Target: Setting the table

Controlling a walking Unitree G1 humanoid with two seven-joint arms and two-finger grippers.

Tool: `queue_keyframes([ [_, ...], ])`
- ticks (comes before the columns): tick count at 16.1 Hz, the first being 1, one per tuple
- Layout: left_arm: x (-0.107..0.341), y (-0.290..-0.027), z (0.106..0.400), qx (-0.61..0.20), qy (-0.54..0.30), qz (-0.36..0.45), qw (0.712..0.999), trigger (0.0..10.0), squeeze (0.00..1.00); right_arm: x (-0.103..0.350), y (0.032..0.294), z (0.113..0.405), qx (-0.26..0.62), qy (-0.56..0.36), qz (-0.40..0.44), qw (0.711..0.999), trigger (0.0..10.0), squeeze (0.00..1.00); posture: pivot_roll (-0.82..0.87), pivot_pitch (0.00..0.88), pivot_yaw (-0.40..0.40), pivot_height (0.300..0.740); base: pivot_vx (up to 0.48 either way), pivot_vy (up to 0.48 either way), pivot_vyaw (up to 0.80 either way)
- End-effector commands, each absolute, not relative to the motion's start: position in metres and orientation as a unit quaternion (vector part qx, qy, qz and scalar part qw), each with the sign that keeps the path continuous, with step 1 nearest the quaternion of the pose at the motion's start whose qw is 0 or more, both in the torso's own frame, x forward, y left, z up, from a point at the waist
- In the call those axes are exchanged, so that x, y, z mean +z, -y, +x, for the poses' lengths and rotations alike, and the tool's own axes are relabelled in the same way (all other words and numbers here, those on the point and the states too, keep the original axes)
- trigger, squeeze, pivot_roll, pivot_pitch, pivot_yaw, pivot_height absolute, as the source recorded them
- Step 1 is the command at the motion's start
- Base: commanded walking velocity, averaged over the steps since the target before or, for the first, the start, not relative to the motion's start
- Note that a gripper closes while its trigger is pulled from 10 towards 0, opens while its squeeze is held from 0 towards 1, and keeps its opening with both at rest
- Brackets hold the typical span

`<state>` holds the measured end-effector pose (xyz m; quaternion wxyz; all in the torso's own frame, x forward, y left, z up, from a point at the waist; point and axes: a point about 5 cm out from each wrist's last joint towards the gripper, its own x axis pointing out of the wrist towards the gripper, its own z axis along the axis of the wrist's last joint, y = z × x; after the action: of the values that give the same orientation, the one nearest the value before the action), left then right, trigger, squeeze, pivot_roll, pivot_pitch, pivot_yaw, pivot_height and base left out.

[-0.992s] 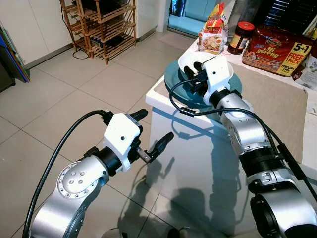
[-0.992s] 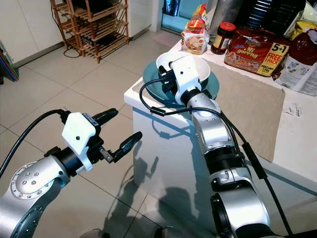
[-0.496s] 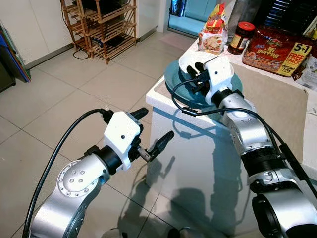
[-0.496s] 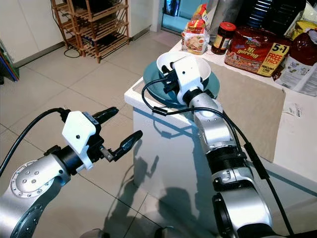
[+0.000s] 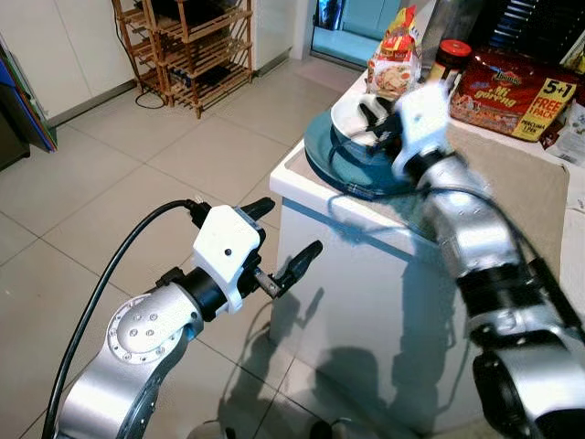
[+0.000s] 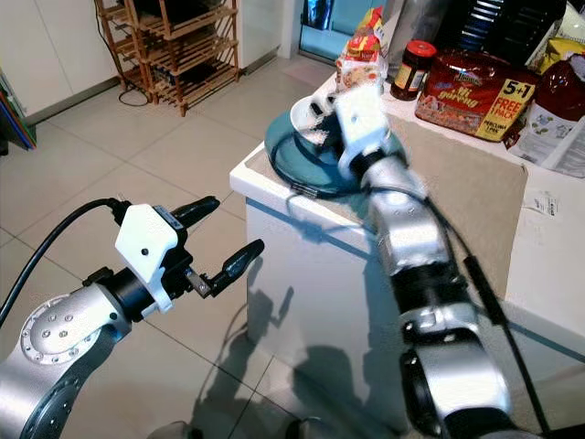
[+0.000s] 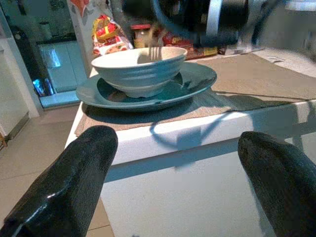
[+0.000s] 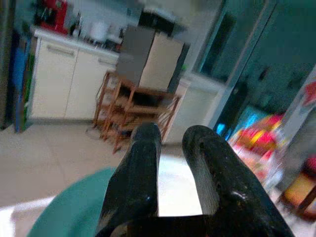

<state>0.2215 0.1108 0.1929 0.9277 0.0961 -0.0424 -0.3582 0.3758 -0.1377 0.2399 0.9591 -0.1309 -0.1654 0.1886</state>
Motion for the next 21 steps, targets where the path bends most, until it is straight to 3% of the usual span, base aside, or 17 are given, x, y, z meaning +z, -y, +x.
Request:
queue_keyframes([
  [1,0.194,-0.107,0.22,-0.369,0.046,0.098,0.923,10.0,0.0,0.263,0.142,0.374,0.181,0.202,-0.125,0.954,0.0,0.0,0.05,0.03,-0.078,0.74,0.0,0.0,0.0],
  [6,0.195,-0.106,0.223,-0.37,0.049,0.097,0.923,10.0,0.0,0.295,0.158,0.373,0.16,0.243,-0.113,0.95,0.0,0.0,0.04,0.027,-0.077,0.74,0.0,0.0,0.0],
  [15,0.196,-0.107,0.224,-0.365,0.053,0.098,0.924,10.0,0.0,0.303,0.167,0.373,0.137,0.26,-0.116,0.949,0.0,0.0,0.05,0.029,-0.083,0.74,0.0,0.0,0.0],
  [17,0.198,-0.107,0.225,-0.352,0.063,0.093,0.929,10.0,0.0,0.307,0.184,0.368,0.101,0.263,-0.182,0.942,0.0,0.0,0.04,0.044,-0.085,0.74,0.0,0.0,0.0],
  [21,0.2,-0.103,0.229,-0.356,0.067,0.087,0.928,10.0,0.0,0.304,0.201,0.358,0.067,0.262,-0.229,0.935,0.0,0.0,0.03,0.056,-0.067,0.74,0.0,0.0,0.0],
])
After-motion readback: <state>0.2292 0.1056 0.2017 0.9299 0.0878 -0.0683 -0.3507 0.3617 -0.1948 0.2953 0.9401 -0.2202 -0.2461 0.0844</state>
